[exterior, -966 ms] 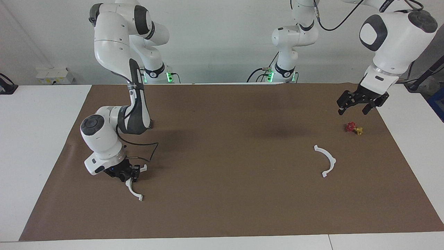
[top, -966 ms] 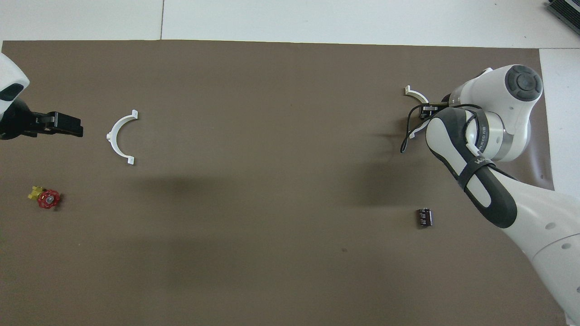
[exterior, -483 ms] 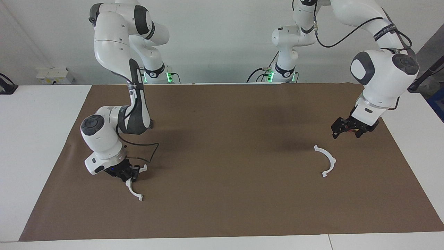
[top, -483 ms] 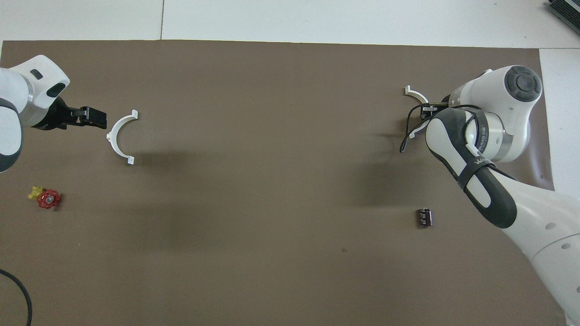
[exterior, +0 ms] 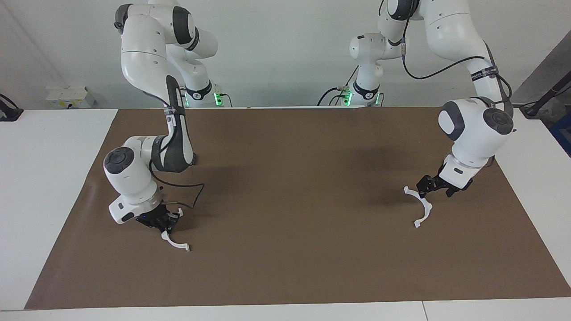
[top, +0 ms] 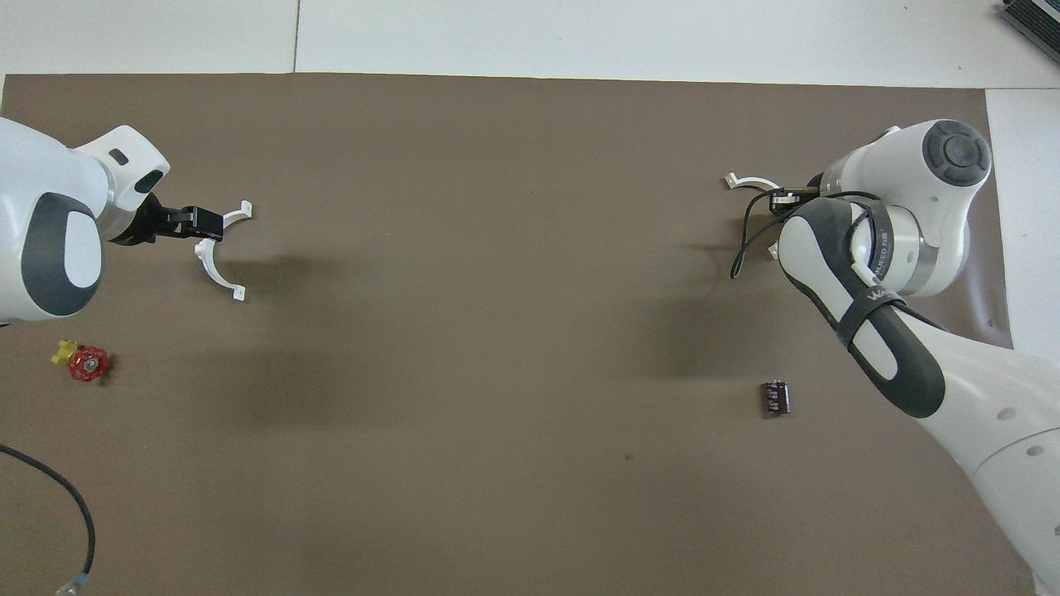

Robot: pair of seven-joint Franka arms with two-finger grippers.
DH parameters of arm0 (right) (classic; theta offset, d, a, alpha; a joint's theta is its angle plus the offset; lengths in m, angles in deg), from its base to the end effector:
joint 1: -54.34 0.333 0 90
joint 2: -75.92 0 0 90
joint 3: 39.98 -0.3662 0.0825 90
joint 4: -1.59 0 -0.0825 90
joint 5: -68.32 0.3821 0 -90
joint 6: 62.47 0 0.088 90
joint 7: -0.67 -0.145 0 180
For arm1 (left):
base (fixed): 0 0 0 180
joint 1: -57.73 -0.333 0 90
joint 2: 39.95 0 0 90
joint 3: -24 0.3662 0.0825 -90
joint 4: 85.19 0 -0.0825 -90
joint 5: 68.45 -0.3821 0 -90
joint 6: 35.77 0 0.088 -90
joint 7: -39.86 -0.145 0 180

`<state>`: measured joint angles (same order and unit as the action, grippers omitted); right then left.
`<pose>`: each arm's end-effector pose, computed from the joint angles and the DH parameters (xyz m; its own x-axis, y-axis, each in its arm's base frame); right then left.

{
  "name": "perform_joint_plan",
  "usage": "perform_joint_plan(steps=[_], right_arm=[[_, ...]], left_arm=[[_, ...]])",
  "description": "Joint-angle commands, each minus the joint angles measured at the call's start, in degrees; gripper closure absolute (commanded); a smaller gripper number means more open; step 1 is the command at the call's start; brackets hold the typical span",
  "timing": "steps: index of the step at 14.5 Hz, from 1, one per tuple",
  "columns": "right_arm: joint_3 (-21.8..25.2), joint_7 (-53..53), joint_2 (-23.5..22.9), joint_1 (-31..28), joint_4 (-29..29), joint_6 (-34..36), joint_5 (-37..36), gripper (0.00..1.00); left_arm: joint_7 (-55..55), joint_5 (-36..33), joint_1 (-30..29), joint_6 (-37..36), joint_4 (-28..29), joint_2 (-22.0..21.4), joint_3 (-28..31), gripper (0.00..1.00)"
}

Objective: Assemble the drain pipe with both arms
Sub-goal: 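Grasp the white clamp half with the left gripper while the right gripper lifts its half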

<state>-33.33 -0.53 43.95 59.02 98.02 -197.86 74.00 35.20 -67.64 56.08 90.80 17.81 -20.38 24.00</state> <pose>0.7197 -0.0105 0.2962 0.9870 -0.1004 0.1257 -0.0988 -0.9949 -0.0192 0.6645 0.0182 0.3757 0.9965 -0.0442 0.0704 -0.0447 -0.9990 0.0062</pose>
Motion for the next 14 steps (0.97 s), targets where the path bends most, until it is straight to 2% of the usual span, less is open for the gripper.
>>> perform_joint_plan(steps=[1, 3, 6, 7, 8, 11, 14], right_arm=[[-0.33, -0.29, 1.47, -0.29, 1.57, -0.40, 1.71, 0.98], [-0.24, -0.47, 1.47, -0.03, 0.70, 0.39, 1.71, 1.00], [-0.15, -1.26, 1.47, 0.32, -3.95, 4.42, 1.35, 1.00], [-0.15, -2.83, 1.64, 0.41, -5.97, 6.26, 0.92, 1.00], [-0.15, -5.02, 1.73, 1.02, -7.90, 8.11, 0.65, 1.00], [0.02, -11.87, 1.56, 3.66, -12.31, 13.21, -0.22, 1.00], [0.02, -21.35, 1.47, 8.05, -13.46, 14.54, -7.41, 1.00]], left_arm=[[0.35, 0.50, -0.98, 3.32, 0.54, 1.70, -0.53, 0.00], [0.26, 0.50, -1.86, 5.87, 0.63, 3.37, -0.53, 0.00], [0.44, 0.50, -2.04, 7.28, 0.72, 4.87, -0.53, 0.00], [0.52, 0.50, -2.04, 7.37, 0.72, 5.04, -0.53, 0.02], [0.53, 0.50, -1.95, 7.46, 0.98, 5.05, -0.53, 0.10], [0.61, 0.50, -2.04, 8.60, 2.38, 4.96, -0.53, 0.15], [0.79, 0.59, -1.95, 8.25, 2.91, 4.78, -0.53, 0.24]])
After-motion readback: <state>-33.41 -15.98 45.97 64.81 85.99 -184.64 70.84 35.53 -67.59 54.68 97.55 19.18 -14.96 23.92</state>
